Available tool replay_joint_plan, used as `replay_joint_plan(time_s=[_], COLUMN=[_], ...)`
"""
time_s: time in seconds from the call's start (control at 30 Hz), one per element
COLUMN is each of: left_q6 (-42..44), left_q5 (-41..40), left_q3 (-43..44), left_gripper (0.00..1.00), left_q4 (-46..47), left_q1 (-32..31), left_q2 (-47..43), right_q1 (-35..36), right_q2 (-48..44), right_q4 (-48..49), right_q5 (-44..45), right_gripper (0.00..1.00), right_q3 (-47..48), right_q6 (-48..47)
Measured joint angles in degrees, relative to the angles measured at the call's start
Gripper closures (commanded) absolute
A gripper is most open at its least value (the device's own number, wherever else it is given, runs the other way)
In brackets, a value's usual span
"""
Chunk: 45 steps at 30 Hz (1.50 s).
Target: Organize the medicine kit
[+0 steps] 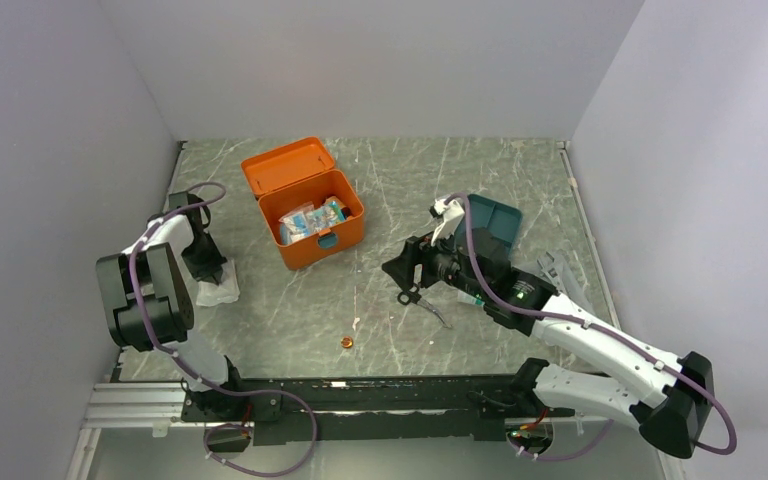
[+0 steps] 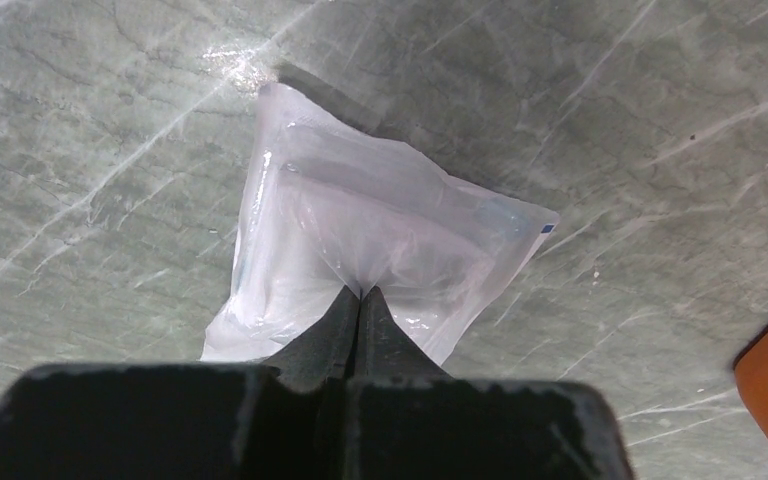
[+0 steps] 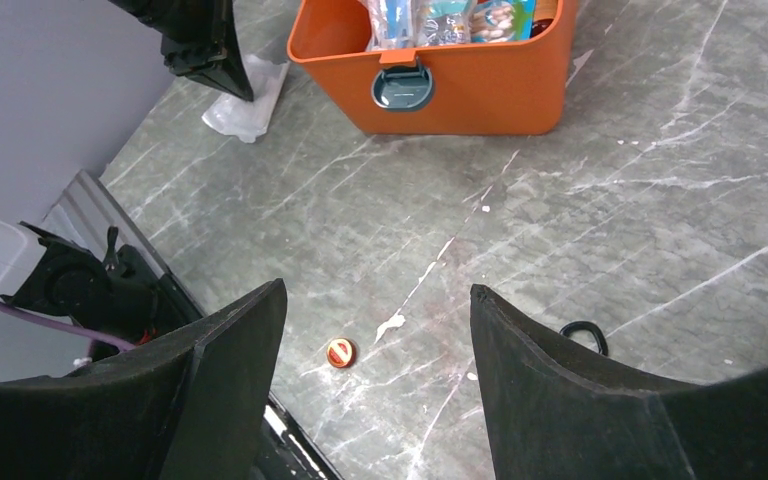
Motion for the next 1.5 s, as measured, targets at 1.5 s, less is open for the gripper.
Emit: replay_joint_plan(time_s=[1.5], left_q6=[10.16], left_q5=[6.19], left_q3=[40.39], left_gripper=[1.00], left_q4=[-9.11], left_q1=[-27.08], left_q2=[-1.55], right_q1=[0.07], right_q2=[-2.95], right_q4=[-8.72], right_q5=[4.50], right_gripper=[0.30], right_q3=[-0.42], right_q6=[1.66])
